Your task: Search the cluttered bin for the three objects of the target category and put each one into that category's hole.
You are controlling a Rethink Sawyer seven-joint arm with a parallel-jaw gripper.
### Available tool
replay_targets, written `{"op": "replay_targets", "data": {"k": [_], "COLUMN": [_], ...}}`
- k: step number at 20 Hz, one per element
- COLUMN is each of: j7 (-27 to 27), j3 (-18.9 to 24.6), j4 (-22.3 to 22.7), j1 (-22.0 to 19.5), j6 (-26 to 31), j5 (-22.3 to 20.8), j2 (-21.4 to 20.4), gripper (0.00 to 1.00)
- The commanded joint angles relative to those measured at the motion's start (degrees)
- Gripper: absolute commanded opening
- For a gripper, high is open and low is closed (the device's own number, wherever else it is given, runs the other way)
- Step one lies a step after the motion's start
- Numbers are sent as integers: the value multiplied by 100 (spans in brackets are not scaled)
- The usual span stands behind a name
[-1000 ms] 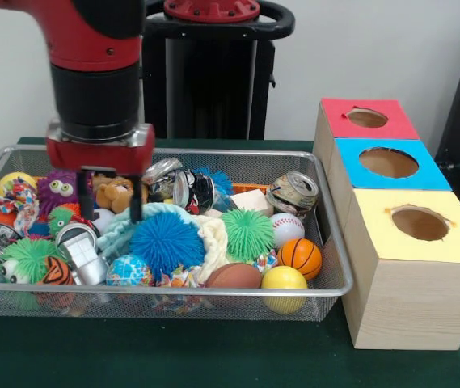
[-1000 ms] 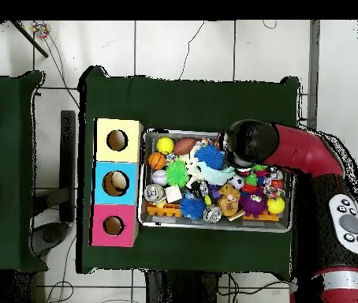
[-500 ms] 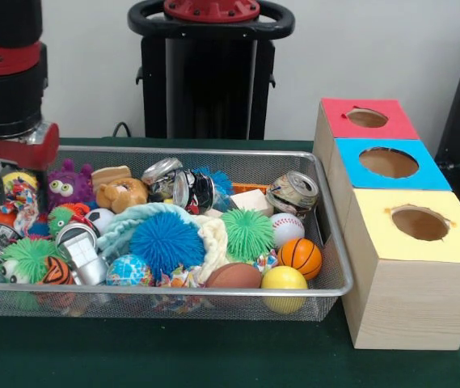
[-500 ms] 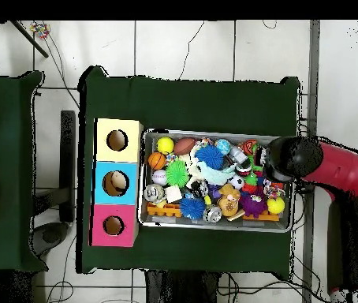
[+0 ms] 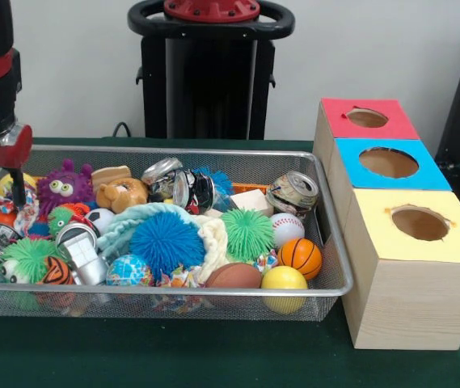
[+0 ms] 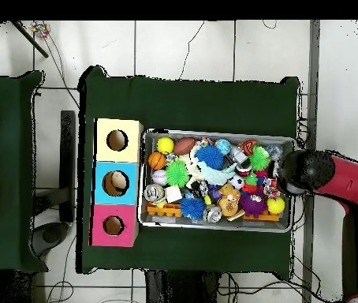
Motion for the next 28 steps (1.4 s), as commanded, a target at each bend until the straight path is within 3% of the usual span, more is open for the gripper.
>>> {"op": "replay_targets", "data": {"k": [1, 11, 22, 28], "j7": [-1789, -2062, -2283, -2314], "j3": [706, 988, 864, 941], "j4": [645, 881, 919, 973], "j1": [-95, -428, -581, -731], "j6": [337, 594, 342, 179], "j5": [-385, -424, -1343, -1601], "j2": [181, 202, 265, 401], "gripper": [100, 100, 100, 100]}}
